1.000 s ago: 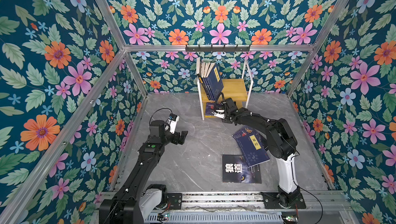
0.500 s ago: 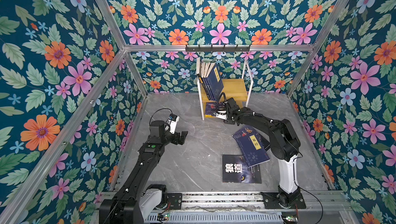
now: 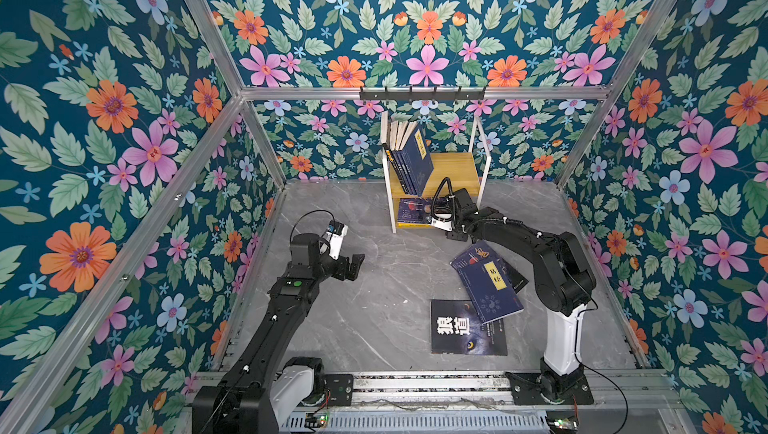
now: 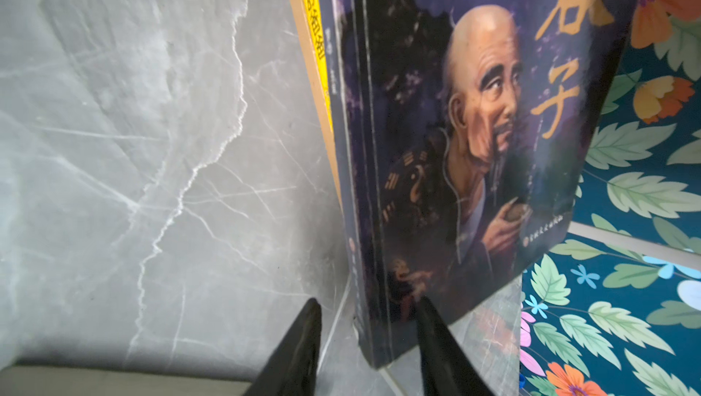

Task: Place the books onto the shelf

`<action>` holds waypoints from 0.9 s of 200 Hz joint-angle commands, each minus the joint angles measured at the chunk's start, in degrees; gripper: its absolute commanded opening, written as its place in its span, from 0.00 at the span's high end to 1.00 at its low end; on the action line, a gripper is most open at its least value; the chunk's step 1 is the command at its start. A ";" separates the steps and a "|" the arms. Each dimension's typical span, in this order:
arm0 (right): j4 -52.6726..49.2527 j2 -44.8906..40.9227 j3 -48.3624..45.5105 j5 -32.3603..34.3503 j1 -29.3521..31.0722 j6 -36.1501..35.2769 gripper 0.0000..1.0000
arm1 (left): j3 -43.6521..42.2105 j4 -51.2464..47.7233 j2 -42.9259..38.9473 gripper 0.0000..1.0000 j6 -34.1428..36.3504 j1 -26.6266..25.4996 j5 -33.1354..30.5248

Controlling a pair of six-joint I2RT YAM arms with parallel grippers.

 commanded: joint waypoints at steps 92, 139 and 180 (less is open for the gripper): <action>0.98 1.68 2.31 -0.42 -0.46 -0.35 0.71 | -0.22 -0.15 -0.61 0.00 0.64 0.02 0.10; 1.10 2.42 3.31 -0.33 -0.69 -0.27 0.74 | -0.28 -0.12 -0.48 0.00 0.55 0.11 0.26; 0.95 3.09 4.15 -0.51 -0.79 -0.26 0.76 | -0.18 -0.13 -0.52 0.00 0.46 0.19 0.45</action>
